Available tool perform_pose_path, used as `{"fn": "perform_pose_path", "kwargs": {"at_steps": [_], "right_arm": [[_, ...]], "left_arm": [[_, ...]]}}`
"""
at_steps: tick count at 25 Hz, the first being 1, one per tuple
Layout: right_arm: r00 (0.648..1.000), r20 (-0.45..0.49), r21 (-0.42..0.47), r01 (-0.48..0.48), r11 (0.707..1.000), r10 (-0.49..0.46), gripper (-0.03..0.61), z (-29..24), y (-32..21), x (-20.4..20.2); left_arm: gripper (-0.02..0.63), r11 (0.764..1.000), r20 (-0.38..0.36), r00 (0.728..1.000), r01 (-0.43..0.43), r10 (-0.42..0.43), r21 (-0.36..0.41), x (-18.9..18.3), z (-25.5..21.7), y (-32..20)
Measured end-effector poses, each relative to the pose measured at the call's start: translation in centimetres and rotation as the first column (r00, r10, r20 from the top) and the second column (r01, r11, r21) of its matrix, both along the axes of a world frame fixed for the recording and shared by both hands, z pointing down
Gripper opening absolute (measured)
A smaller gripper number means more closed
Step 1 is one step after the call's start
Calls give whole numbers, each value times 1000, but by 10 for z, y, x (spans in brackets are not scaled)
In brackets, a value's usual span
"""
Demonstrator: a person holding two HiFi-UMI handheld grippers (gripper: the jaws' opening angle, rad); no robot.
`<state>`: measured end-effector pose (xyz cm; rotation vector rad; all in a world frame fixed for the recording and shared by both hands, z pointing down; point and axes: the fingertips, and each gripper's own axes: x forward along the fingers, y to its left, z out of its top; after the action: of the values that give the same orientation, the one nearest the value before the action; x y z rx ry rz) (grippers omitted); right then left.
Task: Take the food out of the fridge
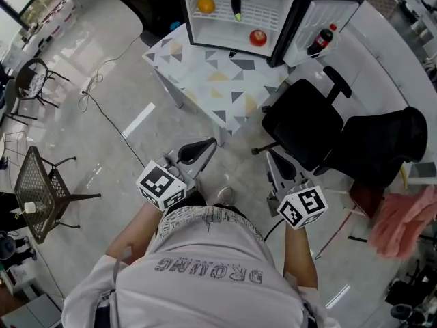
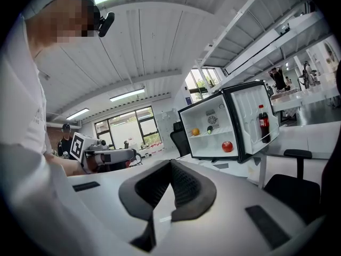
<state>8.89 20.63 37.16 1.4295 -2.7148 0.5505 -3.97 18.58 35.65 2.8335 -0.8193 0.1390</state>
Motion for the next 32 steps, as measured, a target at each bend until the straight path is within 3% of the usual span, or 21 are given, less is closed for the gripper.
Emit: {"fn": "perform_pose_path", "kwargs": {"at_steps": [16, 32], "right_arm": [[1000, -15, -11, 18, 1000, -18, 0, 9, -27, 4], [999, -52, -53, -10, 999, 7, 0, 24, -99, -16]], "left_arm": [[6, 1000, -4, 1000, 25, -25, -8, 2, 8, -25], [5, 999, -14, 1000, -10, 9, -41, -13, 20, -99]]}}
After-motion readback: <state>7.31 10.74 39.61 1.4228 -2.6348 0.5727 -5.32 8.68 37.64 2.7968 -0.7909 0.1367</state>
